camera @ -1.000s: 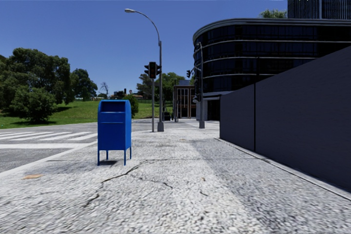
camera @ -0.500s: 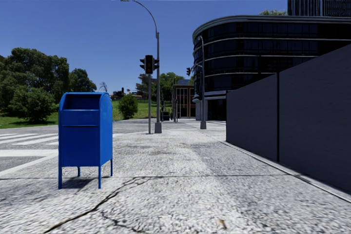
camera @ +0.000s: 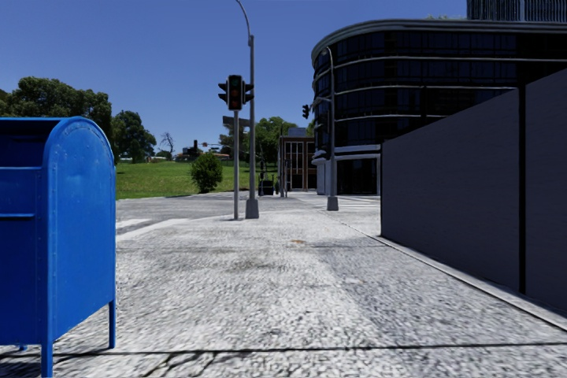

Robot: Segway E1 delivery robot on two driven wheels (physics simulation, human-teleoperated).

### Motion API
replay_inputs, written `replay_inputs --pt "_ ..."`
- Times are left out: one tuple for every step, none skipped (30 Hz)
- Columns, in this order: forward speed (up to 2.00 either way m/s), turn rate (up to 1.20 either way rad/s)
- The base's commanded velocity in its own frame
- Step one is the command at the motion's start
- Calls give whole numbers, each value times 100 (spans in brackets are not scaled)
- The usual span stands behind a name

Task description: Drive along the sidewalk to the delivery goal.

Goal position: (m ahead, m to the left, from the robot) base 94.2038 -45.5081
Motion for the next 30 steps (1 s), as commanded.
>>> replay_inputs --pt "200 0" --pt "200 0" --pt "200 0" --pt "200 0" --pt "200 0" --pt "200 0" --pt "200 0" --pt "200 0" --pt "200 0" --pt "200 0" --pt "200 0" --pt "200 0" --pt "200 0" --pt "200 0" --pt "200 0" --pt "200 0" --pt "200 0" --pt "200 0" --pt "200 0" --pt "200 0" --pt "200 0" --pt "200 0" --pt "200 -6" --pt "200 -8" --pt "200 -9" --pt "200 -9" --pt "200 -9" --pt "200 -10" --pt "200 -10" --pt "200 -14"
